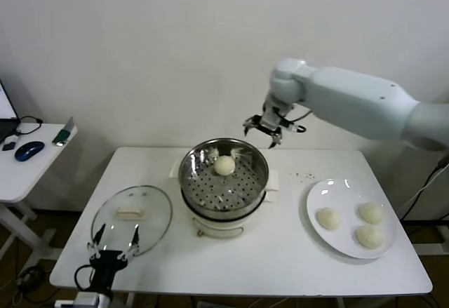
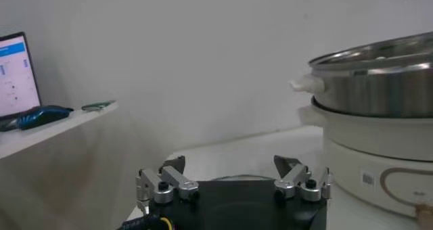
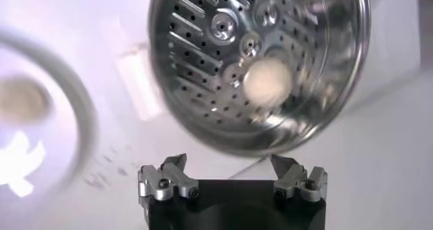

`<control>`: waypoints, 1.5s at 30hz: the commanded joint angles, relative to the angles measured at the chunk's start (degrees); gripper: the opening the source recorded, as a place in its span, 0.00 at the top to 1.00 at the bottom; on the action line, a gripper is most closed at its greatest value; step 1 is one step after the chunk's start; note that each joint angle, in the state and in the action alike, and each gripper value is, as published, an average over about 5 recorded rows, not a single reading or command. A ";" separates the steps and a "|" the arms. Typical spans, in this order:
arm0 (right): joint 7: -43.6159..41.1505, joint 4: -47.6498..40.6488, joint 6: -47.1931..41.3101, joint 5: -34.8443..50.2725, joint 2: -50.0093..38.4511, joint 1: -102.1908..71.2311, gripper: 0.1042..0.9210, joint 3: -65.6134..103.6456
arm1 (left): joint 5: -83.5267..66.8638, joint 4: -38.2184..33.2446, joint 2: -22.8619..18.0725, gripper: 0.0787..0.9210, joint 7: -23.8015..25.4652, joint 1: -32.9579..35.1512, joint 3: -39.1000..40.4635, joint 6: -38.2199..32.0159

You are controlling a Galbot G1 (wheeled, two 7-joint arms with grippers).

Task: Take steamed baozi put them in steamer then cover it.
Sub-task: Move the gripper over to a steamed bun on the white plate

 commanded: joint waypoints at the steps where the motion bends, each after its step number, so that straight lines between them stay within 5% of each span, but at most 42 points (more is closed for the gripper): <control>1: 1.14 7.53 -21.78 15.75 -19.37 -6.96 0.12 -1.44 | 0.66 -1.02 0.00 0.12 0.06 -0.08 0.30 0.51; 19: -3.14 -7.31 -16.49 -1.77 -16.72 -37.75 0.12 22.96 | 0.89 -1.72 -0.37 0.12 0.32 1.27 -0.54 0.39; 45: -3.47 -14.41 -14.50 -3.26 -10.19 -39.14 0.17 26.13 | 2.12 -0.88 -1.00 0.12 0.28 0.94 -0.30 0.40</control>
